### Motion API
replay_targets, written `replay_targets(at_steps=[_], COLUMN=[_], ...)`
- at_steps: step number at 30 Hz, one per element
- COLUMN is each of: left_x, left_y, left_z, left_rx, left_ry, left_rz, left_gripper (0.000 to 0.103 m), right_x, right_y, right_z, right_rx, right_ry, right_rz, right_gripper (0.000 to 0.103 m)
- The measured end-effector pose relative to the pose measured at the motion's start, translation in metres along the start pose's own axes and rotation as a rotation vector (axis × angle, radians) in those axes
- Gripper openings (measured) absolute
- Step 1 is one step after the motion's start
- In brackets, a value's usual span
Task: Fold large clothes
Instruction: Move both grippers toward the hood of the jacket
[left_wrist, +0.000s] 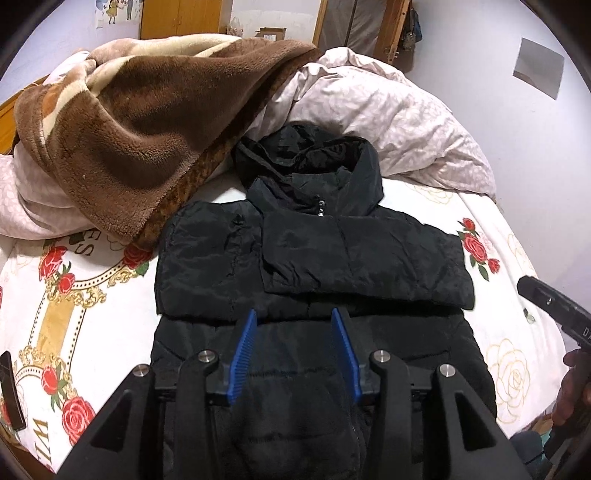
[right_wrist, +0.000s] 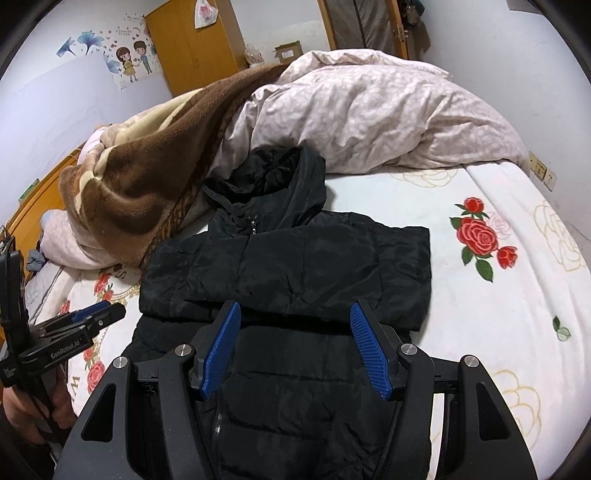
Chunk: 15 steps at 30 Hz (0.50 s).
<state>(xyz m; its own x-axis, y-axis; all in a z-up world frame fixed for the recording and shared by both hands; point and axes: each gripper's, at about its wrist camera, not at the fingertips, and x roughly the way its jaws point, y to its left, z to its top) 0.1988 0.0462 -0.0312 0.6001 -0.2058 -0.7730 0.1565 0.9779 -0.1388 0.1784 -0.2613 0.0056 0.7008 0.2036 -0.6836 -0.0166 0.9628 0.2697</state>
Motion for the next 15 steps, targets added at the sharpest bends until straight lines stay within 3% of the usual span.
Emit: replay_targets(at_steps=[6,15], left_x=[0.041,0.147], left_y=[0.017,0.063], left_z=[0.046,0.138], left_rx=[-0.005,-0.063], left_ry=[0.003,0.037], left_rz=[0.010,0.041], left_gripper=[0.057,0.061], right_x=[0.048,0.156], right_y=[0.000,-0.006], right_z=[0.031,0.111], right_rx=[-0.032,-0.062], right_ry=[0.039,0.074], right_rz=[0.004,0.005], right_gripper=[0.063,0.063])
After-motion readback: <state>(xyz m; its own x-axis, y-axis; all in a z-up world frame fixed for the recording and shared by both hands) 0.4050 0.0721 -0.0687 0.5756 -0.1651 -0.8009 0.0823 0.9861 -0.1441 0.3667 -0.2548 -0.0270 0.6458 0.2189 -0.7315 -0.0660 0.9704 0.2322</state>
